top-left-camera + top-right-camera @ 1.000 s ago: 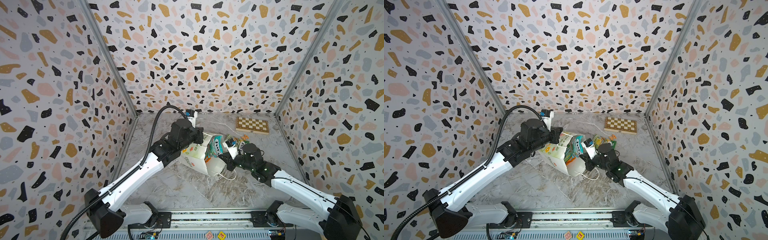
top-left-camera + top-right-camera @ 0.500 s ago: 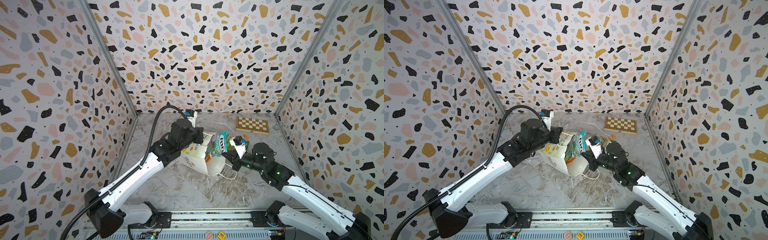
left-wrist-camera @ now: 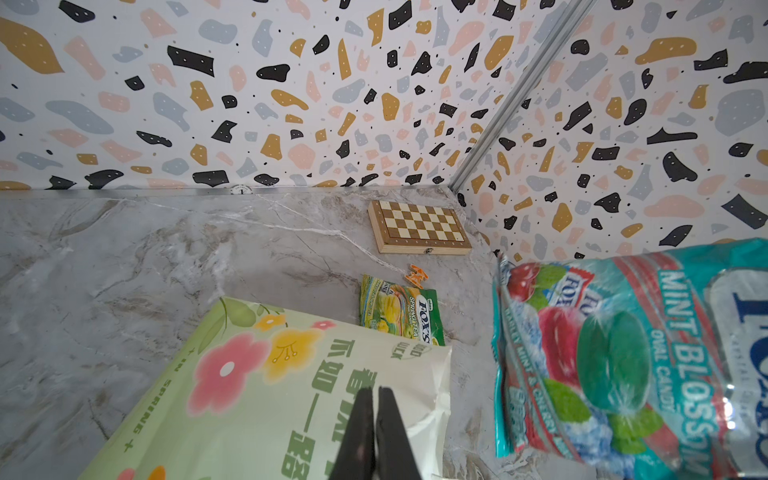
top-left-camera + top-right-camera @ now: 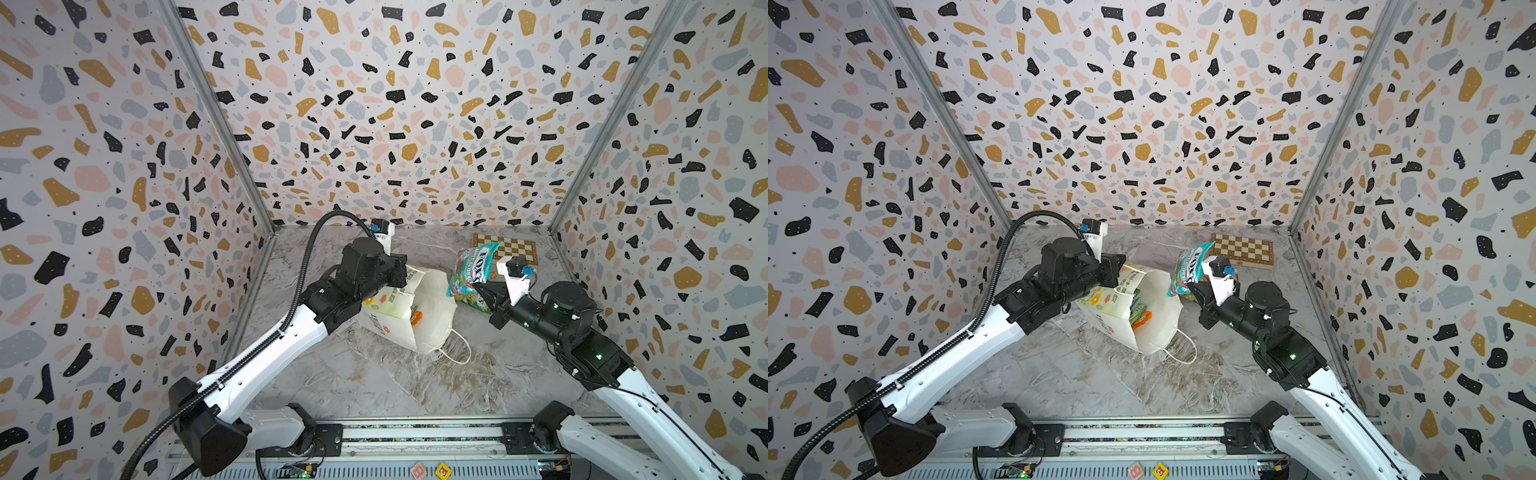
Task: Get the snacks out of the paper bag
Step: 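Lift the teal packet out of the bag with the right gripper toward the chessboard, then lower the teal packet and open the right gripper beside the green packet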
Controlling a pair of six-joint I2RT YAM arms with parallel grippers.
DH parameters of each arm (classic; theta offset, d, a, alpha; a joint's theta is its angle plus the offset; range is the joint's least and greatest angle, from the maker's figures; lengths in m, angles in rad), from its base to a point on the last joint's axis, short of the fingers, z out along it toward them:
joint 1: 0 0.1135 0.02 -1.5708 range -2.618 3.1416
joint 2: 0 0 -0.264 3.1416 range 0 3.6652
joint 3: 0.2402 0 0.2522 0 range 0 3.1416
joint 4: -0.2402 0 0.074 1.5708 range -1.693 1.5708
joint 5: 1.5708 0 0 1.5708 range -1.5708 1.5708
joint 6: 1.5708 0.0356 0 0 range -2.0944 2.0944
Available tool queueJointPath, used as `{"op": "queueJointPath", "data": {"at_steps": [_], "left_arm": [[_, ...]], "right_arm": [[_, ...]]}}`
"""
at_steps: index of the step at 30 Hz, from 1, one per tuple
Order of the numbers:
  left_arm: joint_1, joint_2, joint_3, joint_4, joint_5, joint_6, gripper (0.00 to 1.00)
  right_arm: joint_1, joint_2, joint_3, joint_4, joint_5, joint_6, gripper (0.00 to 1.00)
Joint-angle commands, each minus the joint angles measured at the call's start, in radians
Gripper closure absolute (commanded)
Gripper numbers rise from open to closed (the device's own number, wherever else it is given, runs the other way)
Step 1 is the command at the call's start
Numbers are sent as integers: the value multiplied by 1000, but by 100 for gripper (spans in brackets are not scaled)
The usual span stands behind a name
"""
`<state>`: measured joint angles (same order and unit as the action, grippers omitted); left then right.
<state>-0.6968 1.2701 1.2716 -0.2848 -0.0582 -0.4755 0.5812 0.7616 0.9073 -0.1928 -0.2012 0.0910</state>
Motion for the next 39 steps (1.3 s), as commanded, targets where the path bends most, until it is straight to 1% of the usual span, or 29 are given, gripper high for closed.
{"op": "queueJointPath", "data": {"at_steps": [1,5,7,13,16,21,24,27,31,36,39], "left_arm": [[-3,3,2,41,8,3,100],[-3,5,3,40,14,5,100],[-3,5,3,42,18,4,100],[-3,0,2,44,27,5,100],[-3,-5,0,42,27,6,100],[-3,-11,-3,42,29,8,100],[-3,-14,-5,46,29,8,100],[-3,-16,-7,44,31,8,100],[-3,-16,-11,49,32,8,100],[-3,-11,-2,51,40,6,100],[-3,-12,-2,54,41,5,100]], "right_arm": [[-21,-27,70,-15,99,-39,100],[-62,-13,95,-52,201,-47,100],[-101,9,103,-69,216,-51,100],[-273,77,92,-72,151,-49,100],[-382,118,82,-61,119,-36,100],[-510,191,53,-11,114,8,100],[-566,241,31,34,114,45,100],[-621,283,3,102,76,88,100],[-669,352,-18,192,35,95,100],[-707,465,-10,243,-2,102,100],[-728,525,-11,286,-88,96,100]]}}
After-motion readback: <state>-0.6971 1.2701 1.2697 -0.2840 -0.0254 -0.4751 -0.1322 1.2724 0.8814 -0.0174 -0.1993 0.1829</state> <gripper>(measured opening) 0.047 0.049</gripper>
